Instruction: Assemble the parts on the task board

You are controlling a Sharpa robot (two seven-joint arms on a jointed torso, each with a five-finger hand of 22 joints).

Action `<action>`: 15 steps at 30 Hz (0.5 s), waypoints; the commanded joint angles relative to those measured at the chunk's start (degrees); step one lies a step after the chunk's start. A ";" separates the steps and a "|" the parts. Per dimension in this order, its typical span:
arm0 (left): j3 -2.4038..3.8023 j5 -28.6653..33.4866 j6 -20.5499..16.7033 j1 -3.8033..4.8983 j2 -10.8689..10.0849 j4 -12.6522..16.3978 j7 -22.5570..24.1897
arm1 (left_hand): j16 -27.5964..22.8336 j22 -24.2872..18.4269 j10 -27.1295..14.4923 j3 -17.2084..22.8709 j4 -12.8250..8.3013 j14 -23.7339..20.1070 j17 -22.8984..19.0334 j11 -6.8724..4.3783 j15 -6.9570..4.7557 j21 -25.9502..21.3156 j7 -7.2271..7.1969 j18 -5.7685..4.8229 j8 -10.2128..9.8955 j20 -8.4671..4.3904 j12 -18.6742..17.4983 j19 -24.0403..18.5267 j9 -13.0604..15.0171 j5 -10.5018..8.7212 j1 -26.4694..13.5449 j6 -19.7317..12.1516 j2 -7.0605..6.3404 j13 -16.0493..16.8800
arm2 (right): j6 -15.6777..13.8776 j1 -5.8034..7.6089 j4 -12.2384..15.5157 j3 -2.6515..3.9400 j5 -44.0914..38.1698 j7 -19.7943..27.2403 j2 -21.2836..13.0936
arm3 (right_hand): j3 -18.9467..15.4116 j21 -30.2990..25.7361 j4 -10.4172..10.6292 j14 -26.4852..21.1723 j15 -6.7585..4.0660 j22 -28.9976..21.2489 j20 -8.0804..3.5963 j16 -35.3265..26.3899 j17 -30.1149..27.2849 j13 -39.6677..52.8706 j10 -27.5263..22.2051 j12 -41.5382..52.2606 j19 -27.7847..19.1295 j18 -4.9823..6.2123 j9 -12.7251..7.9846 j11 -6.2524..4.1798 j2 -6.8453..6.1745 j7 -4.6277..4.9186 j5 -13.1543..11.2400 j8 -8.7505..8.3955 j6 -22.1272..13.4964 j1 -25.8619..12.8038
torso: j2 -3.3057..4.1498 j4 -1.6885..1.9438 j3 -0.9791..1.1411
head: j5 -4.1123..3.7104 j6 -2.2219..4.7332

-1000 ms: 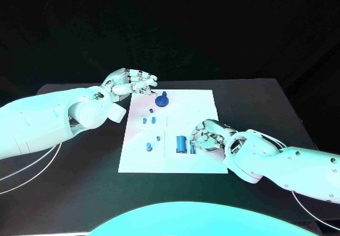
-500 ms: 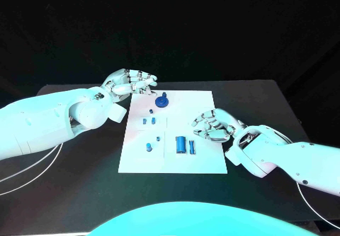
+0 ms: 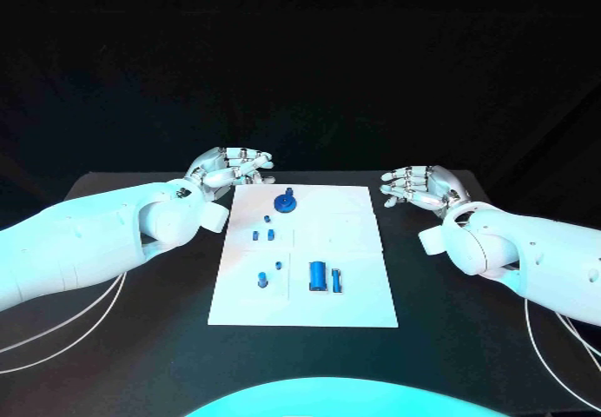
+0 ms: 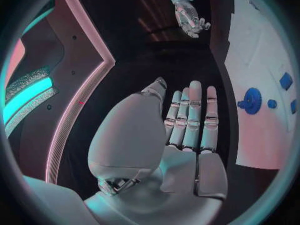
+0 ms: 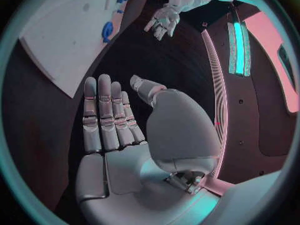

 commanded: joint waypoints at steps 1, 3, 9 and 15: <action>0.05 5.52 -3.74 -0.62 1.35 -2.10 5.05 | -0.78 -0.99 0.44 0.50 -0.07 -0.20 -0.61 -0.02 -0.29 -1.55 -0.42 0.11 -0.98 0.78 -2.17 -1.76 -0.46 0.09 -0.61 -0.23 -0.64 -0.78 | 5.98 0.04 -3.09 0.24 7.92 6.46 1.53 | 0.75 -0.97 0.55 -3.11 1.51 -4.77 1.37 -6.35 -3.19 -4.64 0.12 -3.50 -3.75 0.39 -0.77 1.09 -0.51 0.99 -0.13 -1.38 -0.10 0.19 | -1.14 -0.19 0.09 | 0.57 0.92; 0.05 6.18 -4.51 -1.13 2.46 -3.78 5.98 | -2.33 -1.80 0.20 0.75 -0.13 -1.44 -1.75 -0.16 -0.39 -2.44 -0.57 -0.54 -1.91 1.09 -4.07 -3.12 -1.04 0.10 -0.78 -0.60 -0.77 -1.51 | 6.85 0.06 -5.37 0.38 8.43 6.99 2.66 | 0.98 -0.91 0.62 -5.10 2.75 -10.59 2.94 -11.53 -6.19 -9.26 0.31 -6.56 -7.32 0.64 -1.59 1.92 -0.44 1.53 -0.03 -3.07 -0.14 0.54 | -1.38 -0.21 0.13 | 0.81 1.27; 0.07 6.31 -6.06 -2.32 5.23 -7.68 7.64 | -5.14 -3.50 -0.46 1.15 -0.22 -2.98 -4.89 -0.15 -0.26 -2.50 -0.72 -1.94 -3.69 1.10 -7.89 -5.24 -2.47 0.07 -0.85 -1.14 -0.82 -2.76 | 8.74 0.10 -11.15 0.56 8.83 7.36 5.48 | -0.50 -0.90 0.22 -4.89 4.01 -23.66 4.64 -18.21 -11.62 -17.51 0.66 -11.66 -10.40 0.83 -3.45 2.75 0.41 1.86 -0.08 -6.63 0.30 1.16 | -2.09 0.04 0.54 | 1.75 2.29; 0.08 6.16 -7.66 -2.84 6.64 -9.42 8.30 | -6.29 -4.18 -1.30 1.26 -0.30 -3.65 -6.69 0.06 -0.03 -2.43 -0.66 -2.25 -4.51 1.08 -9.80 -5.48 -3.17 0.08 -0.74 -1.31 -0.80 -2.92 | 9.95 0.22 -12.92 0.59 7.99 6.93 6.32 | -1.60 -0.76 0.17 -4.19 4.19 -28.01 4.63 -19.99 -14.02 -19.68 0.36 -13.95 -8.61 0.88 -4.23 3.00 1.03 1.91 -0.13 -7.82 0.28 1.33 | -2.18 -0.06 0.81 | 2.54 2.97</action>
